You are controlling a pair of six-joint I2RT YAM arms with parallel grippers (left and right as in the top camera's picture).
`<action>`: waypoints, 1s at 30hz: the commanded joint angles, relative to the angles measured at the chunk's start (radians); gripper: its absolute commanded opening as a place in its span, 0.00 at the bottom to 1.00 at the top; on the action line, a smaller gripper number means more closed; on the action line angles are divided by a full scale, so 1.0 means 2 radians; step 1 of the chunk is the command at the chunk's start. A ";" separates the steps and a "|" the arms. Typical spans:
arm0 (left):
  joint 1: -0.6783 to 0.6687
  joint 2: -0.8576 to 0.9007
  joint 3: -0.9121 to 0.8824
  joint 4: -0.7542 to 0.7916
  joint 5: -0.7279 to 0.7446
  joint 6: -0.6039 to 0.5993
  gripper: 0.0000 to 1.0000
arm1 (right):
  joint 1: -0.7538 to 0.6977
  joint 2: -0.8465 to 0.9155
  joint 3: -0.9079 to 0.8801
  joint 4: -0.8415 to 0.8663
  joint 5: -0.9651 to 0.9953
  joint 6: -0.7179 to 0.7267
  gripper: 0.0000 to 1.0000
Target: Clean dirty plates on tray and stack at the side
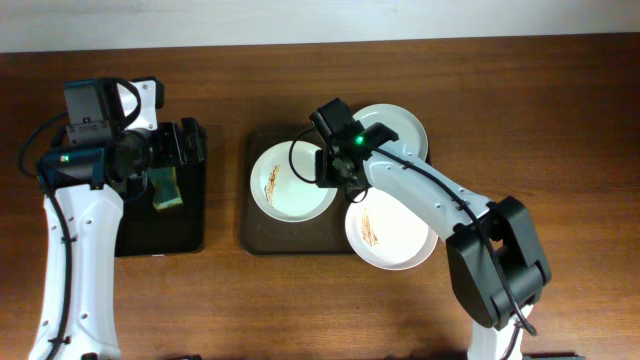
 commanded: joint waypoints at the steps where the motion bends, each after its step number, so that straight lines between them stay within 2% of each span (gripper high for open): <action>1: 0.002 0.006 0.009 -0.001 -0.017 0.007 0.99 | 0.002 0.024 0.008 0.000 0.024 0.016 0.43; 6: 0.002 0.036 0.009 -0.002 -0.022 0.007 0.99 | 0.002 0.055 0.008 0.017 0.024 0.025 0.43; 10: 0.002 0.039 0.009 -0.019 -0.034 0.008 0.99 | 0.002 0.079 0.008 0.048 0.009 0.025 0.36; 13: 0.002 0.053 0.009 -0.034 -0.056 0.008 0.98 | 0.002 0.079 0.003 0.050 0.009 0.025 0.07; 14: 0.002 0.062 0.009 -0.037 -0.056 0.008 0.93 | 0.002 0.079 0.003 0.050 0.009 0.025 0.04; 15: 0.002 0.079 0.009 -0.044 -0.060 0.007 0.89 | 0.002 0.079 0.003 0.050 0.008 0.025 0.04; 16: 0.002 0.095 0.009 -0.045 -0.060 0.007 0.79 | 0.002 0.079 0.003 0.053 0.002 0.025 0.04; 17: 0.002 0.108 0.009 -0.046 -0.070 -0.005 0.73 | 0.002 0.079 0.003 0.054 -0.001 0.025 0.04; 18: 0.002 0.129 0.009 -0.051 -0.112 -0.050 0.73 | 0.002 0.079 0.003 0.054 -0.001 0.025 0.04; 21: 0.009 0.163 0.009 -0.039 -0.160 -0.086 0.73 | 0.002 0.079 0.003 0.056 -0.001 0.025 0.04; 25: 0.031 0.203 0.005 0.006 -0.170 -0.085 0.70 | 0.002 0.079 0.003 0.057 -0.001 0.025 0.04; 27: 0.035 0.229 0.004 0.028 -0.174 -0.075 0.66 | 0.002 0.079 0.003 0.057 -0.001 0.025 0.10; 28: 0.035 0.241 0.004 0.035 -0.174 -0.074 0.62 | 0.002 0.079 0.003 0.057 -0.001 0.025 0.11; 29: 0.035 0.256 0.004 0.040 -0.173 -0.075 0.46 | 0.002 0.079 0.003 0.057 -0.001 0.025 0.11; 30: 0.035 0.268 0.004 0.043 -0.173 -0.075 0.43 | 0.002 0.079 0.003 0.057 -0.001 0.025 0.11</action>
